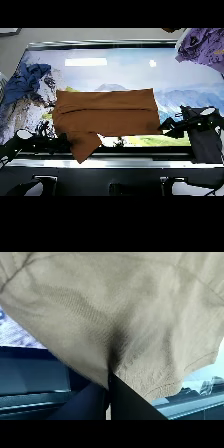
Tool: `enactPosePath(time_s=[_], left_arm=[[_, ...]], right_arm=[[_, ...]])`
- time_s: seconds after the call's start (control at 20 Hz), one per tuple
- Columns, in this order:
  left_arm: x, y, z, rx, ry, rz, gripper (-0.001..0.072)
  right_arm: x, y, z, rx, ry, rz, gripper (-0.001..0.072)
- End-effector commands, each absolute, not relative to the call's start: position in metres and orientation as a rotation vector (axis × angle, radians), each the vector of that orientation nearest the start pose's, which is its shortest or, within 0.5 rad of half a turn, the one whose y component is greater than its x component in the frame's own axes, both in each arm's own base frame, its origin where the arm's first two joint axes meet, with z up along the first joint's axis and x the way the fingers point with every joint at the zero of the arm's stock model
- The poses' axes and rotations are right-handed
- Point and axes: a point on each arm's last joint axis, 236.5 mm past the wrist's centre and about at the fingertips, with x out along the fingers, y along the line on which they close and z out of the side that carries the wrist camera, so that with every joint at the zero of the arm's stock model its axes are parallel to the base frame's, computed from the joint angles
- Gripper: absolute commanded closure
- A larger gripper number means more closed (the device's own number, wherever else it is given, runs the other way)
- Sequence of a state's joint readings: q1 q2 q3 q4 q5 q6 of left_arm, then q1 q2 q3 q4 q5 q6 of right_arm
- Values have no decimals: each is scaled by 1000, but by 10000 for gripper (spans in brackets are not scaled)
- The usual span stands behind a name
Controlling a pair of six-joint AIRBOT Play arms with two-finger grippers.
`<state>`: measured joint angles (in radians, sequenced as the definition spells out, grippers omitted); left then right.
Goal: Fold the clothes and pants, and hang the long-sleeved shirts on hangers.
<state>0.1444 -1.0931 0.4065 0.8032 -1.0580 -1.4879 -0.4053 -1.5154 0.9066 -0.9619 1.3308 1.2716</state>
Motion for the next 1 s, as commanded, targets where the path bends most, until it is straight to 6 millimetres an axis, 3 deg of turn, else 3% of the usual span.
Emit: enactPosePath(time_s=[0.0,0.05,0.1,0.2,0.25,0.45,0.6,0.8,0.95], left_arm=[[214,-113,-103,-907,1567,-122,692],[214,-114,-103,-907,1568,-122,692],[214,-114,-103,-908,1570,-124,691],[215,-113,-99,-891,1571,-140,692],[219,-109,-94,-861,1566,-147,693],[232,-70,-56,-747,1523,-113,694],[217,-46,-26,-662,1512,-58,694],[192,-50,2,-618,1497,-75,695],[199,-48,10,-608,1449,-73,696]], right_arm=[[296,28,-112,771,1657,257,175],[295,36,-115,747,1672,274,243],[295,40,-117,715,1677,281,397],[297,41,-119,694,1672,279,621],[296,39,-117,688,1670,276,682],[290,26,-96,630,1663,211,683],[269,19,-63,588,1690,162,683],[236,19,-18,532,1711,150,683],[242,11,-5,496,1622,107,684]])
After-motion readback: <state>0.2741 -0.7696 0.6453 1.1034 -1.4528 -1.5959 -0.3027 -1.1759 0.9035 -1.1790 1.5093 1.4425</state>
